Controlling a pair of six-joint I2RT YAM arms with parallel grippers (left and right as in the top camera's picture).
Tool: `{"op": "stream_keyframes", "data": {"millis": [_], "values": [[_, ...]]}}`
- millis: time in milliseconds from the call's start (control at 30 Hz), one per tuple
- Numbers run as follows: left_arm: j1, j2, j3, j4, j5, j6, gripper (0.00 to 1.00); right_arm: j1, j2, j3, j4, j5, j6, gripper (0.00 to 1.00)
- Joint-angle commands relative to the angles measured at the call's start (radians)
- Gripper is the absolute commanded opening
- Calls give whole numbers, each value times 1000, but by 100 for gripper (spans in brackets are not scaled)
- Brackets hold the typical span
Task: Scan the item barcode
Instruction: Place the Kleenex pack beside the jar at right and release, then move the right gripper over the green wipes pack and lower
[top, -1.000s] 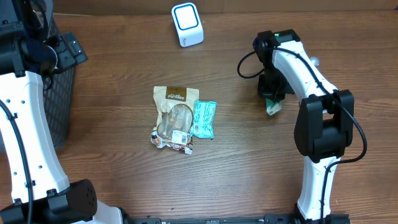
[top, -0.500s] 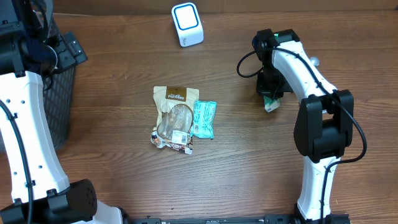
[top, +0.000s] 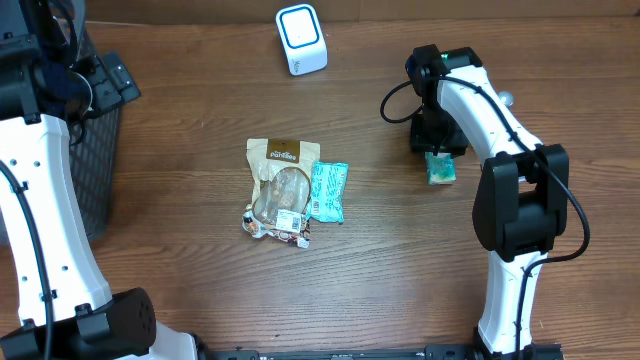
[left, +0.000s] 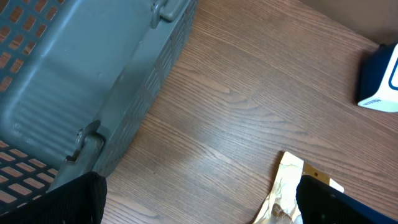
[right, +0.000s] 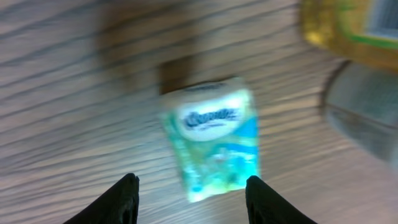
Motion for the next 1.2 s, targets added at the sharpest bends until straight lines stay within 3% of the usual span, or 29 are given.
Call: {"op": "stream_keyframes", "data": {"millis": [0, 233, 533, 667, 833, 1167], "values": [[-1, 5, 8, 2, 2, 3, 100, 10, 4, -3, 26, -182, -2, 53], [-1, 5, 8, 2, 2, 3, 100, 73, 4, -3, 97, -508, -157, 57], [-1, 5, 8, 2, 2, 3, 100, 209, 4, -3, 134, -504, -154, 58], [-1, 5, 8, 2, 2, 3, 100, 256, 4, -3, 166, -458, -99, 66], [-1, 5, 8, 2, 2, 3, 100, 290, 4, -3, 170, -382, 10, 66], [-1, 5, 8, 2, 2, 3, 100, 312, 4, -4, 146, -376, 9, 66]]}}
